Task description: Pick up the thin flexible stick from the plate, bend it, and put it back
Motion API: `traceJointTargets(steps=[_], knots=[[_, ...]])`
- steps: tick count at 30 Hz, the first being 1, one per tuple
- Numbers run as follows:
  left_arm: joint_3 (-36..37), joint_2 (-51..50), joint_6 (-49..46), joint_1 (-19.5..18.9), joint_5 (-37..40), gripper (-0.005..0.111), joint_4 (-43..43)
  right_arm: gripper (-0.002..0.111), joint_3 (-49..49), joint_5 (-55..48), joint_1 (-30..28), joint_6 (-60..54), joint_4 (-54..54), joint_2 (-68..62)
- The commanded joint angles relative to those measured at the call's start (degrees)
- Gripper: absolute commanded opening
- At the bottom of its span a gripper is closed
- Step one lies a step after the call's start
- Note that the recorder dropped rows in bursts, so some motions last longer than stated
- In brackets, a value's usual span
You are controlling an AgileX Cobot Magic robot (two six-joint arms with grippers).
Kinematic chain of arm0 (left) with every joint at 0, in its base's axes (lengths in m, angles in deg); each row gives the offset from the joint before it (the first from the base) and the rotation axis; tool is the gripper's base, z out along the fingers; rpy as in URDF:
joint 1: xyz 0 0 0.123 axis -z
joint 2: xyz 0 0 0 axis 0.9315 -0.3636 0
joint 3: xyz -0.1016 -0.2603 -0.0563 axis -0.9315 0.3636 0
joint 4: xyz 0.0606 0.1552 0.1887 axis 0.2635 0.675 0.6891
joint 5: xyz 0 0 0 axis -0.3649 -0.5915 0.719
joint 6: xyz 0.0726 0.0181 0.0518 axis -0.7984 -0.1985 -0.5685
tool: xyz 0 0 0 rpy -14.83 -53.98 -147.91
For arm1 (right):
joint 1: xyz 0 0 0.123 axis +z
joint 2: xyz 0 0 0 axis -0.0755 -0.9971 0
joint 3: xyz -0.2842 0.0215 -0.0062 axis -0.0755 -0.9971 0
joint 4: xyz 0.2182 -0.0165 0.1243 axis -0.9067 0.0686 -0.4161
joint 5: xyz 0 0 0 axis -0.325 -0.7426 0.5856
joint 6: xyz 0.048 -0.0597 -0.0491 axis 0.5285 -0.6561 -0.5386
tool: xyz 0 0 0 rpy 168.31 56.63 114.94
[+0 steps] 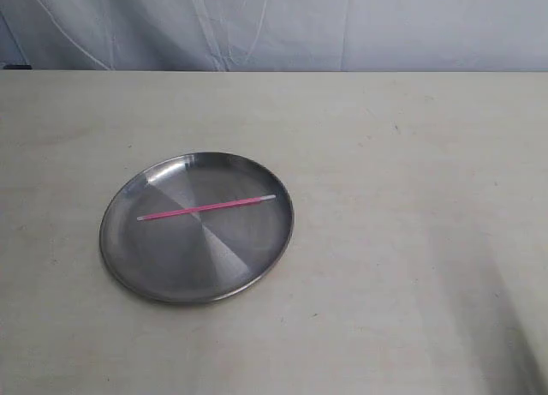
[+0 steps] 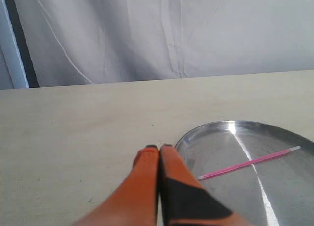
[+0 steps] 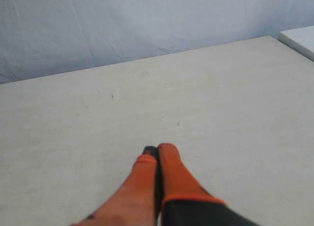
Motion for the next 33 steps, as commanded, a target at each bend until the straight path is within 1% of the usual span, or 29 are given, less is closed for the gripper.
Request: traceJointTargets(steps=[1,3,4,7,10,11,12,14,15,17,19,22,24,25,27,29,31,33], knots=[[0.3,0.4,0.3,0.3,-1.2,0.0,0.3,-0.001,-0.2,2.2,-0.2,-0.2,4.9,0.4],[0.3,0.4,0.3,0.3,-1.3,0.0,0.3,-0.001,-0.2,5.4,-0.2,-0.2,10.8,0.4],[0.3,0.4,0.3,0.3,-1.3,0.0,0.3,-0.001,-0.2,7.8,-0.2,-0.2,11.5,0.4],[0.3,0.4,0.3,0.3,-1.3,0.0,0.3,-0.001,-0.2,22.2,-0.2,-0.1,9.3,0.4],[0.3,0.4,0.3,0.3,-1.3,0.0,0.3,-0.001,-0.2,37.5,-0.2,5.3,3.7,0.4],[0.3,0.4,0.3,0.3,-1.3,0.0,0.3,-0.001,-0.2,43.4,-0.2,12.8,0.7,0.4],[0.3,0.4,0.3,0.3,-1.3,0.0,0.3,-0.001,-0.2,46.8,-0.2,19.9,-0.9,0.4],[0.3,0.4,0.3,0.3,-1.3,0.0,0.3,-0.001,-0.2,50.0,-0.2,40.7,-5.1,0.4],[0.3,0.4,0.3,0.3,-1.3,0.0,0.2,-0.001,-0.2,49.7,-0.2,48.6,-7.3,0.3],[0.3,0.4,0.3,0.3,-1.3,0.0,0.2,-0.001,-0.2,47.3,-0.2,57.6,-7.1,0.3],[0.3,0.4,0.3,0.3,-1.3,0.0,0.2,-0.001,-0.2,43.2,-0.2,60.6,-3.1,0.3],[0.3,0.4,0.3,0.3,-1.3,0.0,0.2,-0.001,3.6,39.5,-0.2,60.6,2.7,-0.6],[0.3,0.4,0.3,0.3,-1.5,0.0,0.2,-0.001,8.8,34.8,-0.2,60.6,6.7,-2.8],[0.3,0.4,0.3,0.3,-1.6,0.0,0.2,-0.001,12.2,30.3,-0.2,60.4,10.4,-4.7],[0.3,0.4,0.3,0.3,-1.6,0.0,0.2,-0.001,19.2,20.0,-0.1,60.2,21.6,-9.4],[0.3,0.4,0.3,0.3,-1.6,0.0,0.2,-0.001,26.4,13.1,0.5,59.7,30.9,-15.7],[0.3,0.4,0.3,0.3,-1.6,0.0,0.2,-0.001,31.6,11.1,1.5,56.3,35.7,-21.5],[0.3,0.4,0.3,0.3,-1.6,0.0,0.2,-0.001,35.8,10.9,2.6,50.3,36.9,-27.5]])
